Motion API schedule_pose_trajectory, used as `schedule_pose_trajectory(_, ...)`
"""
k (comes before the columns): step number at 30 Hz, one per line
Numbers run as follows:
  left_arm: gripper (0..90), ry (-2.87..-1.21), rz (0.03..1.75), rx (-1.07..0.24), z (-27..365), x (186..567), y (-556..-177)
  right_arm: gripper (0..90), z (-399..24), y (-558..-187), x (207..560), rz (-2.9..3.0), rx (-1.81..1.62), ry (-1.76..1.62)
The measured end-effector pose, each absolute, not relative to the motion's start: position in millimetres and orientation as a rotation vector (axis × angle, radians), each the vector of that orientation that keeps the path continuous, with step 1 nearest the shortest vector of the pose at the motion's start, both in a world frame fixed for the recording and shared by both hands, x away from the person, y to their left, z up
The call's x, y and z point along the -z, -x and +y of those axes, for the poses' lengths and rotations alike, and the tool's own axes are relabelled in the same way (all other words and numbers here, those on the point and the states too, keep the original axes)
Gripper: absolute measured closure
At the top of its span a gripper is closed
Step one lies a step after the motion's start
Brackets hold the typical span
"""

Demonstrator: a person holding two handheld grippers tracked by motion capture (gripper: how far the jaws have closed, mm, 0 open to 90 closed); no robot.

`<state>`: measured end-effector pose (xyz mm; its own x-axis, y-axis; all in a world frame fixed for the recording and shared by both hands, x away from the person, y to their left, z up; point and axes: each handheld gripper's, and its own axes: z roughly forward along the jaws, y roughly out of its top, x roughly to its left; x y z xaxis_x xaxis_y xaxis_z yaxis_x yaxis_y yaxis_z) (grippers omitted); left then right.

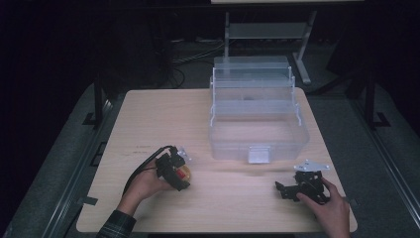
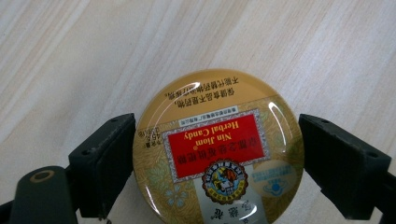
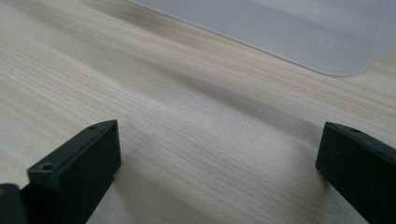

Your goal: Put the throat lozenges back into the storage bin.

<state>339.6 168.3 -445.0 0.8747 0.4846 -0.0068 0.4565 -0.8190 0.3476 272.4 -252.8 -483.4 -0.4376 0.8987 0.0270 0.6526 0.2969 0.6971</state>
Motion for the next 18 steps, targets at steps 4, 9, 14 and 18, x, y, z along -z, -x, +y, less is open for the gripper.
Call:
schedule_pose_trajectory(4,15.9,-2.704,0.697,-0.121,169.6,444.3,-339.3,0.0,-252.8,-272.4,483.4,2.201,-0.916,-1.393)
schedule_pose_trajectory(9,18.3,-2.698,0.698,-0.122,170.4,443.8,-338.6,0.0,-252.8,-272.4,483.4,2.201,-0.916,-1.393)
schedule_pose_trajectory(14,19.1,-2.707,0.690,-0.126,170.8,443.4,-338.3,0.0,-252.8,-272.4,483.4,2.201,-0.916,-1.393)
schedule_pose_trajectory(18,19.4,-2.711,0.685,-0.127,170.9,443.1,-338.3,0.0,-252.8,-272.4,483.4,2.201,-0.916,-1.393)
